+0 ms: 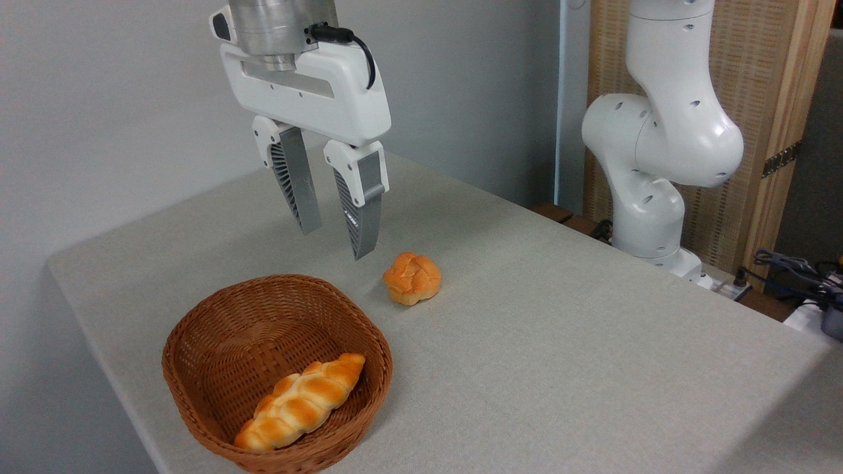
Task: Put bread into the basket
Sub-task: 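Move the open gripper down over the small orange bun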
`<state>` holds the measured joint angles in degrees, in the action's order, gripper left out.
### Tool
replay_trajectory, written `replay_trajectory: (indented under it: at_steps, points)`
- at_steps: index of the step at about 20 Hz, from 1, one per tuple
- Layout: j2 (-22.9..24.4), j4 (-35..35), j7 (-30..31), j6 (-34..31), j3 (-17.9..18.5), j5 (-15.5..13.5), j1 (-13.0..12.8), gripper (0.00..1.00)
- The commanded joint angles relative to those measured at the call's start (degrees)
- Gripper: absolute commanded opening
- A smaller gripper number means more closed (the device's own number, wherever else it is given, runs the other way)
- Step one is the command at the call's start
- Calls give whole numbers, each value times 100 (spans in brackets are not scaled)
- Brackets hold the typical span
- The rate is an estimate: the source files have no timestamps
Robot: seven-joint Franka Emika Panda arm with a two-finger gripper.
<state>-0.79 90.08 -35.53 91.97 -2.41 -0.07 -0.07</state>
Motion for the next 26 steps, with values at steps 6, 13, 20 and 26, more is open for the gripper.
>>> replay_trajectory:
  at_steps: [6, 13, 20, 26]
  points:
    - [87, 89, 11, -100, 162, -28, -37, 100]
    - [508, 659, 11, -48, 127, -37, -63, 100]
    - [1809, 2626, -6, 1138, 109, -441, -475, 100]
    - [2344, 4093, -6, 1804, 284, -450, -1495, 100]
